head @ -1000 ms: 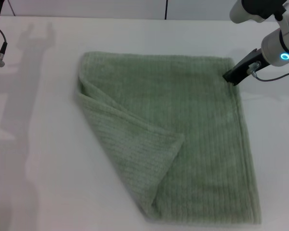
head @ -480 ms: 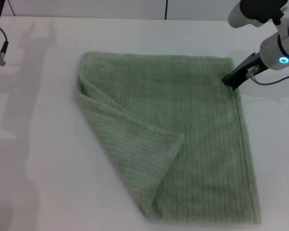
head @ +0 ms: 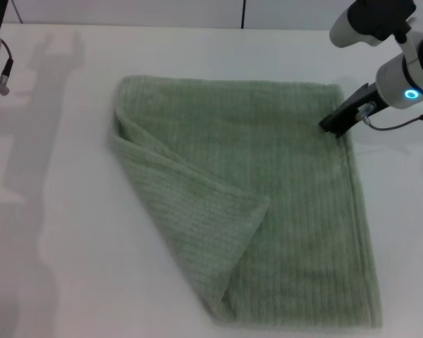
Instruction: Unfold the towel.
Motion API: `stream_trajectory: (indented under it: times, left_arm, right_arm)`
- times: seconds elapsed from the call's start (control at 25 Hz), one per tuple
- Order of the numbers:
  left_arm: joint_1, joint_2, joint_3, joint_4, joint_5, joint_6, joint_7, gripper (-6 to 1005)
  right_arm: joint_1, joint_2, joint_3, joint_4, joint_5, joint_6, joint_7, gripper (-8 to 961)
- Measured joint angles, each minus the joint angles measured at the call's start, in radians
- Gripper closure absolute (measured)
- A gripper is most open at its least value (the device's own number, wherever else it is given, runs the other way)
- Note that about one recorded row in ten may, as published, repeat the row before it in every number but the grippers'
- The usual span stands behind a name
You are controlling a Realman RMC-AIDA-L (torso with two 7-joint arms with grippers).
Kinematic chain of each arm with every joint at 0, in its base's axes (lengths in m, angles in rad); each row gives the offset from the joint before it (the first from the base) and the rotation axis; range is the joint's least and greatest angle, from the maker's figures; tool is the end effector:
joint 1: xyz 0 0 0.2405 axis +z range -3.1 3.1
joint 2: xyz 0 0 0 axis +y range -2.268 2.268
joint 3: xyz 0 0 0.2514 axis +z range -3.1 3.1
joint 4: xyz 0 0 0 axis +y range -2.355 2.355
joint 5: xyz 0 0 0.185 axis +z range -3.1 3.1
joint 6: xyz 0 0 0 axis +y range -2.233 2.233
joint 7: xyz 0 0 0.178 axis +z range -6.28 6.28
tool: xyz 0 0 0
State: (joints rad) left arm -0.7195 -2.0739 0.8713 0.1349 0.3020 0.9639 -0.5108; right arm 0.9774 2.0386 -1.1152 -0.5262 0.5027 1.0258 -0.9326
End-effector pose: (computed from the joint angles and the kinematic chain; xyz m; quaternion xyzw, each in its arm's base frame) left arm -0.2620 0.4467 0.0621 -0.5894 -0.3232 -0.4192 0.6102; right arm 0.2201 0.4224 -0.0606 -0.9219 0.2778 -0.1584 0.2185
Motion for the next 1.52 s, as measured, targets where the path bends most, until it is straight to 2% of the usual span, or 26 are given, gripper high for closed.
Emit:
stream_trajectory:
  times: [0.76, 0.88, 1.0, 1.12, 1.2, 1.28, 1.44, 1.52]
  left_arm:
    - [0.001, 0.000, 0.012, -0.001, 0.000, -0.001, -0.018, 406]
    - [0.006, 0.006, 0.082, 0.014, 0.000, -0.008, -0.106, 406]
    - [0.025, 0.012, 0.196, 0.080, 0.001, -0.056, -0.233, 405]
    - [0.068, 0.025, 0.364, 0.211, 0.003, -0.151, -0.379, 405]
    - [0.096, 0.045, 0.462, 0.297, 0.013, -0.200, -0.471, 404]
    - [0.117, 0.067, 0.513, 0.359, 0.071, -0.221, -0.603, 404]
    - [0.146, 0.105, 0.502, 0.447, 0.295, -0.218, -0.892, 403]
    - [0.152, 0.115, 0.485, 0.474, 0.378, -0.196, -0.985, 403]
  right_arm:
    - [-0.002, 0.000, 0.000, 0.010, 0.000, -0.001, -0.002, 951]
    - [-0.002, 0.000, 0.000, 0.012, -0.002, -0.004, -0.002, 951]
    - [0.001, 0.000, 0.000, 0.018, -0.006, -0.009, -0.002, 951]
    - [0.004, -0.001, 0.000, 0.024, -0.007, -0.012, -0.002, 951]
    - [0.005, -0.001, -0.001, 0.025, -0.007, -0.012, -0.002, 951]
    - [0.005, -0.001, -0.001, 0.025, -0.007, -0.012, -0.002, 951]
    - [0.005, -0.001, -0.001, 0.025, -0.007, -0.012, -0.002, 951]
    - [0.005, 0.000, -0.002, 0.025, -0.007, -0.012, -0.002, 951]
